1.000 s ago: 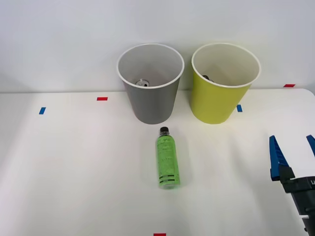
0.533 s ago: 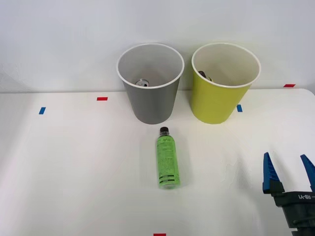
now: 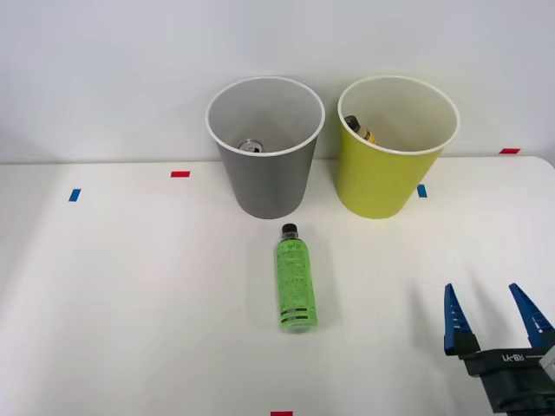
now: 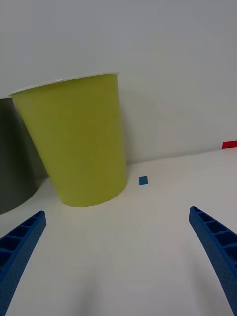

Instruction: Put cans in the gray bin, plastic bottles in the light green bin

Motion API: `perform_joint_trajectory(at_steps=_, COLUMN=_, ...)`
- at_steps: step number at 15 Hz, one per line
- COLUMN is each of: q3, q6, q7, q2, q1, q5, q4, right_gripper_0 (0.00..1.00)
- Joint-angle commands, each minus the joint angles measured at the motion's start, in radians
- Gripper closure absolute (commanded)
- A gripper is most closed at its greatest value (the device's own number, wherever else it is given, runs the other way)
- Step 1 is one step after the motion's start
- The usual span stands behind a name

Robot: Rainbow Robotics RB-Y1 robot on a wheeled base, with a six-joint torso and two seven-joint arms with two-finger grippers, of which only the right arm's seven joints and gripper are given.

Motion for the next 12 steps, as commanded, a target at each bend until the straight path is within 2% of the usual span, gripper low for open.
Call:
perform_joint_trajectory(at_steps=1, q3=-0.034, q6=-0.001, q7=-0.183, q2=0.080, q1=0.013, q5=0.168, q4=0.000, right_gripper_0=0.00)
perform_joint_trajectory(at_steps=4, q3=-0.060, q6=-0.031, q7=-0.343, q2=0.152, q1=0.068, q5=0.304, q4=0.000, right_gripper_0=0.00)
perform_joint_trajectory(at_steps=6, q3=-0.060, q6=-0.067, q7=-0.377, q2=0.172, q1=0.108, q5=0.343, q4=0.000, right_gripper_0=0.00)
perform_joint_trajectory(at_steps=8, q3=-0.046, q6=-0.096, q7=-0.346, q2=0.169, q1=0.142, q5=0.347, q4=0.000, right_gripper_0=0.00)
perform_joint_trajectory(at_steps=9, q3=-0.040, q6=-0.110, q7=-0.259, q2=0.169, q1=0.158, q5=0.344, q4=0.000, right_gripper_0=0.00)
perform_joint_trajectory(at_steps=12, q3=-0.002, q6=-0.117, q7=-0.101, q2=0.146, q1=0.201, q5=0.303, q4=0.000, right_gripper_0=0.00)
